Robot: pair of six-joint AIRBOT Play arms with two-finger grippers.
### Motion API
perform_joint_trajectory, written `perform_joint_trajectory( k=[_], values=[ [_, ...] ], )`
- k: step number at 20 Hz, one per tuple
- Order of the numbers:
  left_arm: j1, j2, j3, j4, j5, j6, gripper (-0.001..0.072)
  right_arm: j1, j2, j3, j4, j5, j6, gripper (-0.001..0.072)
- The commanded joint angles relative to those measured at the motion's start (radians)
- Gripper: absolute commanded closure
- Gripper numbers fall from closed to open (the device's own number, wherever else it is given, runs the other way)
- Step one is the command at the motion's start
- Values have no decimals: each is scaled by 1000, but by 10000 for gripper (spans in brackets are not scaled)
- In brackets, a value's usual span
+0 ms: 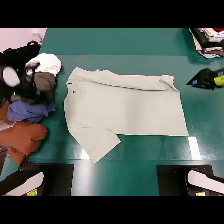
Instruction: Fold the shirts.
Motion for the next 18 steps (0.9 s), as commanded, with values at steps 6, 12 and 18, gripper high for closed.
perform_joint_trajectory(
  k=[6, 12, 18],
  values=[
    [7, 157, -439, -344, 109, 52, 168, -15, 175, -222, 31, -66, -15, 325],
    [7, 152, -517, -460, 255, 79, 169, -14, 212, -222, 32, -74, -14, 324],
    [-33, 147, -512, -520, 344, 87, 683, -19, 214, -220, 18, -26, -15, 325]
  ],
)
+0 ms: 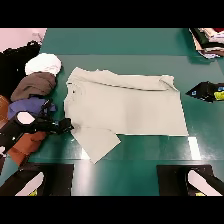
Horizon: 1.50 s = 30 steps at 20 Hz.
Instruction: Fold the shirts.
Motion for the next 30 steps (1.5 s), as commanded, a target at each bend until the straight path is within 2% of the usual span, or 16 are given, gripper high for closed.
perform_joint_trajectory(
  k=[1, 4, 7, 8, 9, 10, 11, 12, 19, 22, 24, 25, 26, 27, 28, 30],
  values=[
    [-15, 0, 16, -23, 28, 13, 682, -18, 3, 0, -37, 61, 0, 325],
    [-15, 2, 117, 3, -50, 75, 682, -111, 19, -39, -175, 128, 1, 325],
    [-15, 2, 197, 3, -77, 109, 681, -278, 66, -224, -220, 102, 1, 323],
    [-15, 2, 212, 3, -72, 109, 682, -341, 70, -296, -217, 89, 0, 305],
    [-15, 2, 219, 0, -69, 109, 682, -392, 68, -358, -216, 78, 0, 191],
    [-15, 2, 219, 0, -64, 109, 682, -439, 57, -414, -203, 56, 0, 183],
    [-15, 1, 218, 1, -58, 109, 681, -472, 41, -455, -174, 41, -16, 190],
    [-15, 1, 219, 0, -52, 109, 682, -496, 23, -491, -137, 22, -37, 233],
    [-15, 1, 218, 1, -46, 109, 682, -501, -119, -542, -53, -90, -44, 263],
    [-15, 1, 219, 0, -36, 108, 682, -427, -146, -531, -47, -122, -44, 270],
    [-15, 1, 218, 0, -28, 108, 682, -340, -162, -511, -56, -132, -44, 400],
    [-15, 1, 218, 1, -31, 109, 682, -301, -169, -498, -55, -144, -44, 408],
    [-15, 1, 219, 1, -31, 109, 682, -271, -172, -484, -56, -150, -44, 466],
    [-15, 1, 219, 3, -30, 108, 682, -246, -171, -467, -55, -153, -44, 636],
    [-15, 2, 221, 3, -32, 107, 682, -222, -170, -441, -56, -147, -44, 699],
    [-11, 12, 262, 10, -51, 107, 683, -190, -149, -374, -55, -109, -43, 698]
  ],
)
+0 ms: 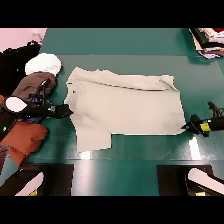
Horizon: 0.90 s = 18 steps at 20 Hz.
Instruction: Fold the shirts.
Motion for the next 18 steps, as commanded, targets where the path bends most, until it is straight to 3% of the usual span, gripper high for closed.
perform_joint_trajectory(
  k=[1, 4, 8, 13, 18],
  values=[
    [12, 29, 68, 18, -24, -3, 683, 73, 37, 113, 7, 48, 1, 698],
    [45, 114, 276, 67, -55, -11, 683, 112, 154, 310, 9, 62, 5, 698],
    [71, 156, 719, 114, -142, -8, 682, 153, 296, 673, 8, -16, 32, 699],
    [71, 156, 1257, 117, -129, 26, 682, 143, 388, 1091, -2, -38, 32, 698],
    [71, 158, 1537, 116, -100, -11, 683, 46, 438, 1290, -3, -8, 56, 698]
  ],
)
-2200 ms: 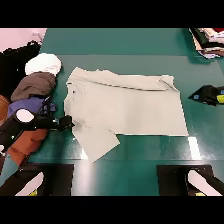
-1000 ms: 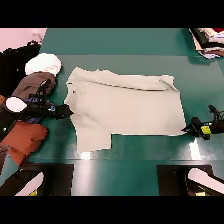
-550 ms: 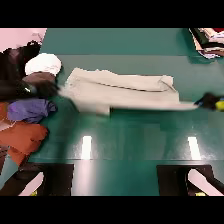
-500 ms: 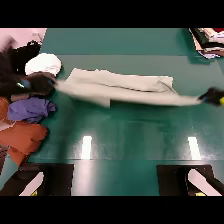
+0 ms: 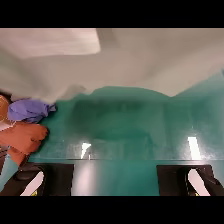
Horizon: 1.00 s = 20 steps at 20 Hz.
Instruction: Fold the shirts.
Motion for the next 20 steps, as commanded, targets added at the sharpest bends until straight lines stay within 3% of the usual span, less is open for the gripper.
perform_joint_trajectory(
  k=[1, 5, 10, 13, 16, 20],
  values=[
    [1, 1, 164, 2, 22, -23, 683, -72, 27, 161, -4, 34, 16, 698],
    [1, 0, 23, -22, 11, -55, 683, -113, -27, 201, 4, 84, 44, 698],
    [1, -107, -350, -63, -106, -53, 682, -47, -188, -11, -10, 258, 60, 699],
    [-29, -256, -510, -63, -129, -24, 682, 103, -327, -141, -190, 296, 61, 698],
    [-69, -466, -569, -53, -85, 16, 682, 214, -497, -239, -346, 266, 104, 698],
    [-65, -710, -568, -64, 137, 8, 682, 224, -719, -250, -328, 129, 106, 698]
  ],
)
